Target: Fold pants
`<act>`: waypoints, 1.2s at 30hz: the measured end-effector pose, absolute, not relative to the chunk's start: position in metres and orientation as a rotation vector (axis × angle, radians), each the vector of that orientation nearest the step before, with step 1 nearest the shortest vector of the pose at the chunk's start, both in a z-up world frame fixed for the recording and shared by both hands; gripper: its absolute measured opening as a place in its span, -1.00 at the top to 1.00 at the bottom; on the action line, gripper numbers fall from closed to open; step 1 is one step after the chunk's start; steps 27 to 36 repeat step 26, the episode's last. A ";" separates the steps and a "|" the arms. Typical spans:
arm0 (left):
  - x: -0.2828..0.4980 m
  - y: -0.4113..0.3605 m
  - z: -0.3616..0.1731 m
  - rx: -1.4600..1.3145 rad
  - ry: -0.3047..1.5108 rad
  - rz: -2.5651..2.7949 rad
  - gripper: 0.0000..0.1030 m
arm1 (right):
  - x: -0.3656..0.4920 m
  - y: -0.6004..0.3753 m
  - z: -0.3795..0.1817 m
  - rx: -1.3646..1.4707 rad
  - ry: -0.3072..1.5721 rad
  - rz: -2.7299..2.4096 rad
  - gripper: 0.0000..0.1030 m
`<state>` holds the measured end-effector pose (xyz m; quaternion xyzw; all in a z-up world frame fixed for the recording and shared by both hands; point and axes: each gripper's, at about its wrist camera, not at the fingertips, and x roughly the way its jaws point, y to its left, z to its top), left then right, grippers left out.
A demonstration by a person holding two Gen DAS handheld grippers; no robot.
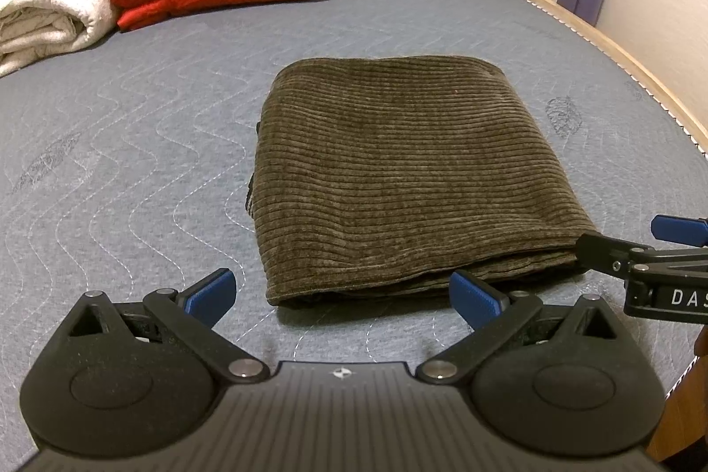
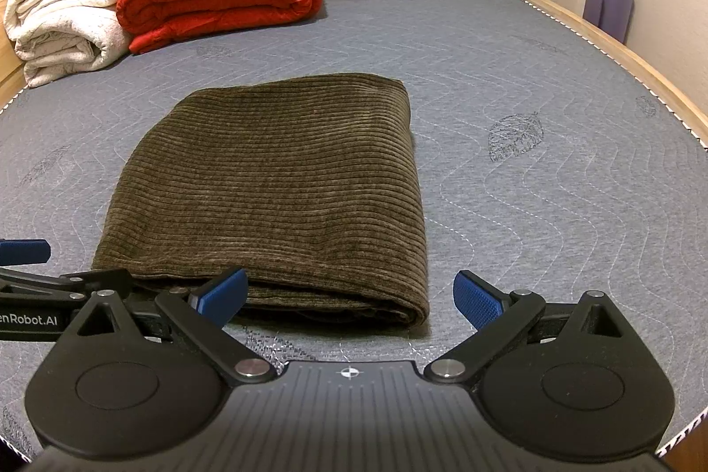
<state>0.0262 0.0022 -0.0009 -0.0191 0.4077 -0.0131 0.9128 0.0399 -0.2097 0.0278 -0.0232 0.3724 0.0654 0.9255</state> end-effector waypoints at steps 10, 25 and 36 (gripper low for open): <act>0.026 0.002 -0.001 -0.040 0.839 -0.031 -0.99 | 0.040 -0.210 0.028 -0.048 0.764 0.135 -0.92; 0.025 0.000 0.000 -0.030 0.834 -0.063 -0.99 | 0.039 -0.210 0.027 -0.050 0.764 0.137 -0.92; 0.024 0.000 0.000 -0.030 0.834 -0.065 -0.99 | 0.039 -0.210 0.027 -0.051 0.764 0.138 -0.92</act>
